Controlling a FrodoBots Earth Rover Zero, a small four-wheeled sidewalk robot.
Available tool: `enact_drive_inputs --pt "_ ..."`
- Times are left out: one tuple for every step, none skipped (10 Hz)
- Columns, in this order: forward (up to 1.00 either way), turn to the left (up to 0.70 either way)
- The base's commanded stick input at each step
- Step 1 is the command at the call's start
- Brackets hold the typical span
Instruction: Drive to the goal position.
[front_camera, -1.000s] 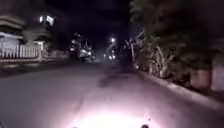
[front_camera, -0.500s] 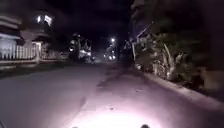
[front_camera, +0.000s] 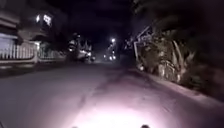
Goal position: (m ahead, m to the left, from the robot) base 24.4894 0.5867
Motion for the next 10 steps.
enact_drive_inputs --pt "0.7 0.0" --pt "0.7 0.0" --pt "0.7 0.0" --pt "0.7 0.0" --pt "0.7 0.0" --pt "0.7 0.0" --pt "0.7 0.0" --pt "0.7 0.0" --pt "0.7 0.0" --pt "0.7 0.0"
